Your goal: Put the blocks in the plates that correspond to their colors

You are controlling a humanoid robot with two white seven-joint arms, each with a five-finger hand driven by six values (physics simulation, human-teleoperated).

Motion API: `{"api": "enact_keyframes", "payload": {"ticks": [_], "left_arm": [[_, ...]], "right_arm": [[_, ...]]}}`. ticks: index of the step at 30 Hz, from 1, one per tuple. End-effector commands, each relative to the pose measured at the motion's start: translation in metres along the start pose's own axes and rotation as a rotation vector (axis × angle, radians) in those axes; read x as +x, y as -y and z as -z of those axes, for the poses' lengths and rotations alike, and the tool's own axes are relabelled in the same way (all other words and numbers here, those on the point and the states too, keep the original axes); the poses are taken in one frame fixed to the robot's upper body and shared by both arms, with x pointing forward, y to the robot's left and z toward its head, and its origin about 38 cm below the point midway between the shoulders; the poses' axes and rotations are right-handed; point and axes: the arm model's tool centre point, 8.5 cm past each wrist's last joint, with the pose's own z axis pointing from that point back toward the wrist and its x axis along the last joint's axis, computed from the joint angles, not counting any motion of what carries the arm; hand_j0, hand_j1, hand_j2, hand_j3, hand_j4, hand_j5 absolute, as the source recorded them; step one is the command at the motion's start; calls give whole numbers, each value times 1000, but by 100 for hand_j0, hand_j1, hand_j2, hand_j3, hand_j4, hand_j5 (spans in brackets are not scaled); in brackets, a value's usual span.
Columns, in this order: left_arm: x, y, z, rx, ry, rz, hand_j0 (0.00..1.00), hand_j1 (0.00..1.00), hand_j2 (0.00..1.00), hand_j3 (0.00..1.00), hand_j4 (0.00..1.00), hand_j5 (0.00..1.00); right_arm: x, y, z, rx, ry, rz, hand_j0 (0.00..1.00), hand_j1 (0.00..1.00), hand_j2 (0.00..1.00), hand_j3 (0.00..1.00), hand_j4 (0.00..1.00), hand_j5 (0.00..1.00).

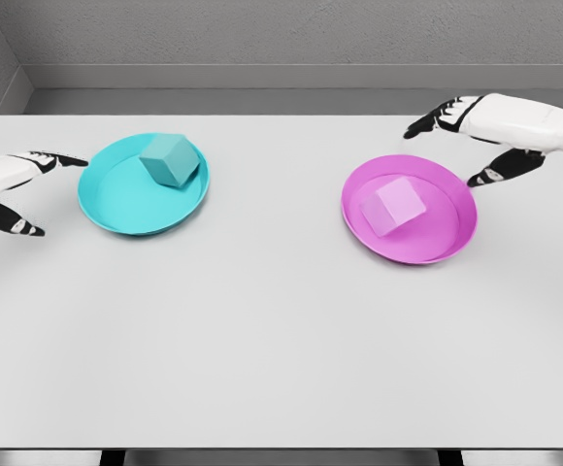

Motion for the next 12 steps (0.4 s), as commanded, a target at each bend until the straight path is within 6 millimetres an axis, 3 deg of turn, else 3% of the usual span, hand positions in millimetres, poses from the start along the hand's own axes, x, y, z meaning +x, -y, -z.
{"api": "enact_keyframes", "payload": {"ticks": [1, 2, 12], "left_arm": [[-2, 1, -3, -1, -4, -15, 100, 100, 100, 100, 100, 100], [-3, 7, -4, -11, -5, -20, 100, 100, 100, 100, 100, 100], [-1, 7, -3, -11, 0, -19, 100, 100, 100, 100, 100, 100]], "right_arm": [[-15, 3, -11, -24, -48, 26, 100, 100, 100, 100, 100, 100], [-22, 5, -19, -40, -78, 34, 100, 100, 100, 100, 100, 100], [-24, 1, -25, -25, -92, 37, 100, 100, 100, 100, 100, 100]]}}
